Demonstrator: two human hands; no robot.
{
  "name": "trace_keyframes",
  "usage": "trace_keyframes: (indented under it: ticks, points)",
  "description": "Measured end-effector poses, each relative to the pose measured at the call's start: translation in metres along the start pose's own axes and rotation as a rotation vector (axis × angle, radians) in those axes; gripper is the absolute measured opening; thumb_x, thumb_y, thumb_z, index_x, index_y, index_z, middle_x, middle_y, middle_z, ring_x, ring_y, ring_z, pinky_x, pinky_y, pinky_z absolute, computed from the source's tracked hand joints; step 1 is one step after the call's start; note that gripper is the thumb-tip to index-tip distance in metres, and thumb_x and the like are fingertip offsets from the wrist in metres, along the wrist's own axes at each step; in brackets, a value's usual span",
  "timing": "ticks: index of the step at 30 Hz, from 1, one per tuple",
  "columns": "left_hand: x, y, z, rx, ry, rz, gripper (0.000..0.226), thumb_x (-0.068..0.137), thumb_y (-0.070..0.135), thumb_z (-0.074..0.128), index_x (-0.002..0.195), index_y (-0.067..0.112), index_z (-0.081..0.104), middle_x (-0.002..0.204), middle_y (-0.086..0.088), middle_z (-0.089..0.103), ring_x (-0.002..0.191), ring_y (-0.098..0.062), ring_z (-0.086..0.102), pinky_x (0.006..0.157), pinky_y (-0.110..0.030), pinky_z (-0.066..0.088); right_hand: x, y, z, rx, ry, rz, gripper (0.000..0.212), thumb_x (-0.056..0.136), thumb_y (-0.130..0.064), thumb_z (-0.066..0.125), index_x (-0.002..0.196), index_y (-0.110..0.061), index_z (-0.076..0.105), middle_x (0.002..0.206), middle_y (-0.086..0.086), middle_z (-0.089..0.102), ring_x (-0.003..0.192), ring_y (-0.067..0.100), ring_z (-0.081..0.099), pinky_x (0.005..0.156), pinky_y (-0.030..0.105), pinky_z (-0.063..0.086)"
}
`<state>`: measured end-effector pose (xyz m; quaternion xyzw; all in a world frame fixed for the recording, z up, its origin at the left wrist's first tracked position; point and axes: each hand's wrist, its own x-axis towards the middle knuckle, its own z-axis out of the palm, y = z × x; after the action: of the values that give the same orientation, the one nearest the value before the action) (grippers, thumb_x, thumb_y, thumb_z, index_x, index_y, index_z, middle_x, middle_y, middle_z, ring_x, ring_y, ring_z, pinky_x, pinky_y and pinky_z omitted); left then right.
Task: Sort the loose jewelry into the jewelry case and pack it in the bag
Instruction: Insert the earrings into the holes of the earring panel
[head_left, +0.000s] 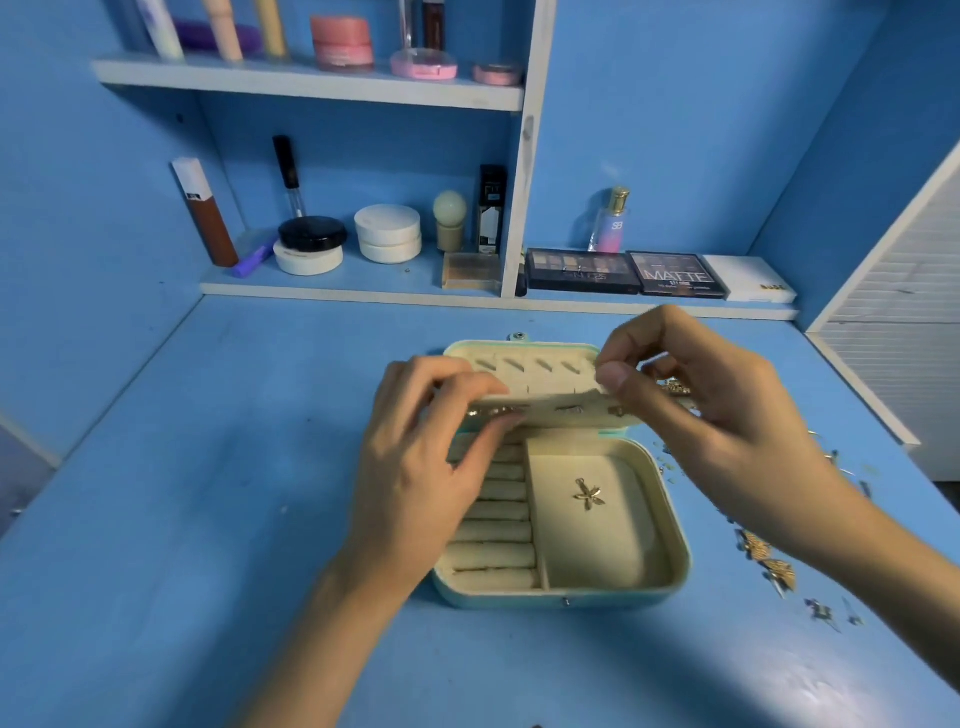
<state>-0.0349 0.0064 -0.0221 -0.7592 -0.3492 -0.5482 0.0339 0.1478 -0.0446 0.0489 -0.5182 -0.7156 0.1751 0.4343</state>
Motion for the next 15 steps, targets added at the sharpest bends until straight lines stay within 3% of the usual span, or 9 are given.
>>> trace_keyframes:
  ticks: [4,11,15]
  points:
    - [-0.014,-0.002,-0.008,-0.010,0.003,0.087,0.018,0.085,0.012,0.069,0.096,0.015,0.055,0.103,-0.002,0.045,0.086,-0.015,0.052,0.089,-0.012,0.041,-0.003,-0.007,-0.007,0.039,0.006,0.055,0.005,0.083,-0.023,0.058,0.078,-0.024,0.059,0.077,-0.011,0.062,0.070,0.005,0.053,0.062,0.012,0.037]
    - [-0.021,-0.003,-0.011,-0.011,0.021,0.089,0.025,0.080,0.005,0.070,0.095,0.014,0.052,0.099,-0.001,0.047,0.085,-0.012,0.052,0.088,-0.009,0.040,0.015,-0.009,-0.002,0.067,-0.203,0.124,0.006,0.079,-0.029,0.061,0.076,-0.025,0.064,0.078,-0.004,0.065,0.072,0.013,0.057,0.069,0.026,0.044]
    - [-0.022,-0.003,-0.010,-0.027,0.042,0.060,0.025,0.079,0.005,0.071,0.091,0.015,0.052,0.097,0.000,0.047,0.084,-0.010,0.051,0.089,-0.007,0.038,0.022,-0.011,0.005,0.054,-0.314,0.153,0.009,0.085,-0.018,0.067,0.077,-0.022,0.066,0.076,-0.007,0.067,0.070,0.008,0.057,0.071,0.029,0.044]
